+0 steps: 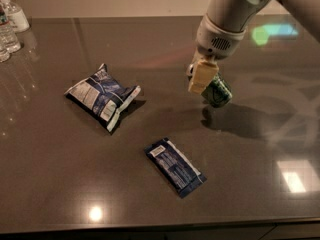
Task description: Knock green can over
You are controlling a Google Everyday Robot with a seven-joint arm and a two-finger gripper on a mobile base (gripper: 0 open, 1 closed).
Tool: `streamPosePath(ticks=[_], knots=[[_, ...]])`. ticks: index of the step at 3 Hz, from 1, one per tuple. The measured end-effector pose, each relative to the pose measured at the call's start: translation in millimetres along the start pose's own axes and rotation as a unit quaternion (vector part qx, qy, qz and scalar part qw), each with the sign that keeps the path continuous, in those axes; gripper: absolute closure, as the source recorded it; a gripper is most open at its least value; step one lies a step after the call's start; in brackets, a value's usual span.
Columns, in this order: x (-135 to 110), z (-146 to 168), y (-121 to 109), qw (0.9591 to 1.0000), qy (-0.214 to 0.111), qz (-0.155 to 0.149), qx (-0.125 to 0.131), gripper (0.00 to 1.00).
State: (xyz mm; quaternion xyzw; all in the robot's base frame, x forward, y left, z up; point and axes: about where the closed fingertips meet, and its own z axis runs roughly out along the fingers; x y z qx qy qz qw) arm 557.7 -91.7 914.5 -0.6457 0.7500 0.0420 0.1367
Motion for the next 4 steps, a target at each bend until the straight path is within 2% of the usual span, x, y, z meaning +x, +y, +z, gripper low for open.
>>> streamPosePath(ticks=[1,3,4], knots=[[6,16,8,0.9994,0.03,-0.015,-0.013,0.62],[7,37,17,0.9974,0.055,-0.033,-0.034,0.16],[6,42,17,0.9967,0.06,-0.038,-0.04,0.0]])
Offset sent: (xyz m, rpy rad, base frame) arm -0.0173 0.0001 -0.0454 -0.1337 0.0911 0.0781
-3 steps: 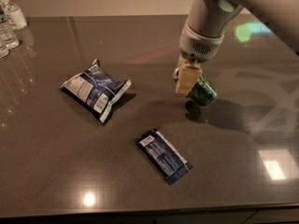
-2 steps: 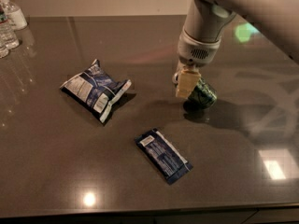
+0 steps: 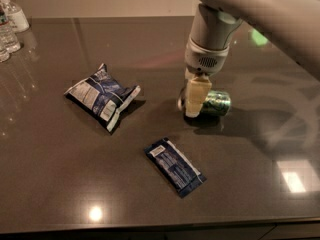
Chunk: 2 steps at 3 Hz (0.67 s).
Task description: Knock green can over
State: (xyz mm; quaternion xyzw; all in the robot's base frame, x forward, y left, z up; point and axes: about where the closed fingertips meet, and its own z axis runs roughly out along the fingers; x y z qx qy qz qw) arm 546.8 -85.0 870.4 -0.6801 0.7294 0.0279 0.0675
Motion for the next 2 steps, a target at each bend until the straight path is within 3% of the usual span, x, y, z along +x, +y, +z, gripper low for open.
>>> streamPosePath(ticks=[2], knots=[[0.0,0.6,-2.1,0.9999,-0.012,0.004,-0.005,0.0]])
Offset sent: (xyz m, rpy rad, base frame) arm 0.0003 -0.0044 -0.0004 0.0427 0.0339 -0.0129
